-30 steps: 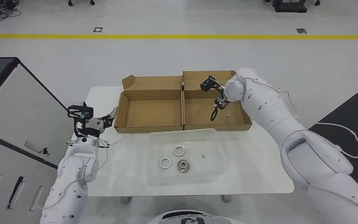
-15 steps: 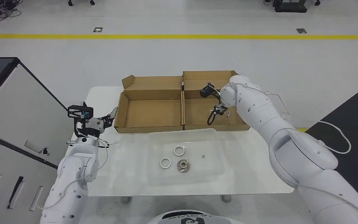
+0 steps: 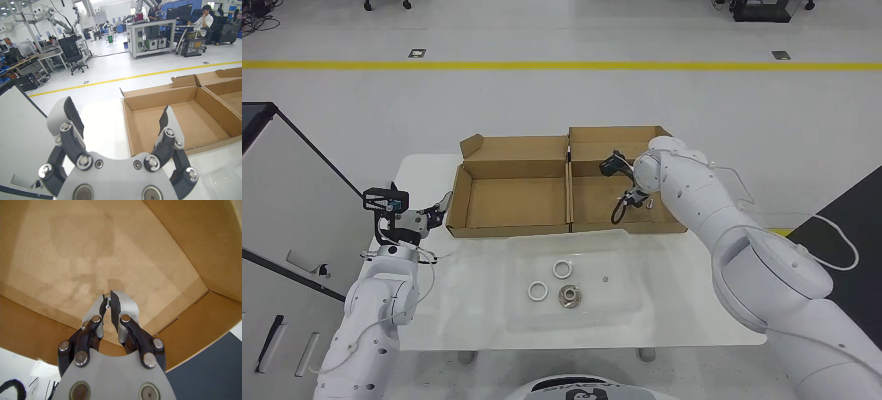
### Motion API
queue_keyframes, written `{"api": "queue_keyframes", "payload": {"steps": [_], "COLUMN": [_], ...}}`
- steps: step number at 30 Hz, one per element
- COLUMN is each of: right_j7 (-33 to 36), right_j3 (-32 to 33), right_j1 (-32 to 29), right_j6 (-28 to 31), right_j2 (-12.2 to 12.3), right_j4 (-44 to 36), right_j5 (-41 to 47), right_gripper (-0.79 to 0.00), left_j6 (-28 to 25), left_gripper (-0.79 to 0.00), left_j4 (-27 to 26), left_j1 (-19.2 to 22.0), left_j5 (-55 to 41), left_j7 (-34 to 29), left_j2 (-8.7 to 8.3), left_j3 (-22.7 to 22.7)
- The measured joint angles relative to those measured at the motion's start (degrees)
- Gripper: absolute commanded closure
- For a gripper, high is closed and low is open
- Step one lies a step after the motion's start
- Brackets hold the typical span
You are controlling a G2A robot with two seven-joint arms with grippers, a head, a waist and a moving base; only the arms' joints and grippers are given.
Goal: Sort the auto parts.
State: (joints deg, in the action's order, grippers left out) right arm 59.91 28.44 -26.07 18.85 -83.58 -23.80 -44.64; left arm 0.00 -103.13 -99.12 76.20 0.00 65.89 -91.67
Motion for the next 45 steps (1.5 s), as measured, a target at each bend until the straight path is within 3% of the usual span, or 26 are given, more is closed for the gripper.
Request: {"api": "queue_keyframes", "payload": {"steps": [5,10,11,17,24,33,38,45], "right_j7": [-1.0,-2.1,-2.2,-3.3,-3.0,4.0,7.5,7.4], "right_j3": [0.2,0.7,0.8,1.8,4.5,11.4,14.1,14.0], "right_j1": [0.7,1.7,1.9,3.7,5.4,0.3,-5.3,-5.1], "right_j6": [1.0,2.1,2.2,4.6,10.5,19.7,18.1,18.1], "right_j2": [-0.5,-0.7,-0.7,0.0,2.4,8.7,12.5,12.4], "right_j4": [1.3,1.8,1.8,0.9,-4.6,-24.6,-38.7,-37.7], "right_j5": [-0.1,-0.3,-0.3,-0.9,-0.7,1.2,1.3,1.3], "right_gripper": [-0.471,-0.767,-0.785,-0.785,-0.785,-0.785,-0.785,-0.785], "left_j6": [0.0,0.0,0.0,0.0,0.0,0.0,0.0,0.0], "left_gripper": [-0.785,-0.785,-0.785,-0.785,-0.785,-0.785,-0.785,-0.785], "left_j4": [0.0,0.0,0.0,0.0,0.0,0.0,0.0,0.0], "left_j1": [0.0,0.0,0.0,0.0,0.0,0.0,0.0,0.0], "left_j5": [0.0,0.0,0.0,0.0,0.0,0.0,0.0,0.0], "left_j7": [0.0,0.0,0.0,0.0,0.0,0.0,0.0,0.0], "left_j2": [0.0,0.0,0.0,0.0,0.0,0.0,0.0,0.0], "left_j3": [0.0,0.0,0.0,0.0,0.0,0.0,0.0,0.0]}}
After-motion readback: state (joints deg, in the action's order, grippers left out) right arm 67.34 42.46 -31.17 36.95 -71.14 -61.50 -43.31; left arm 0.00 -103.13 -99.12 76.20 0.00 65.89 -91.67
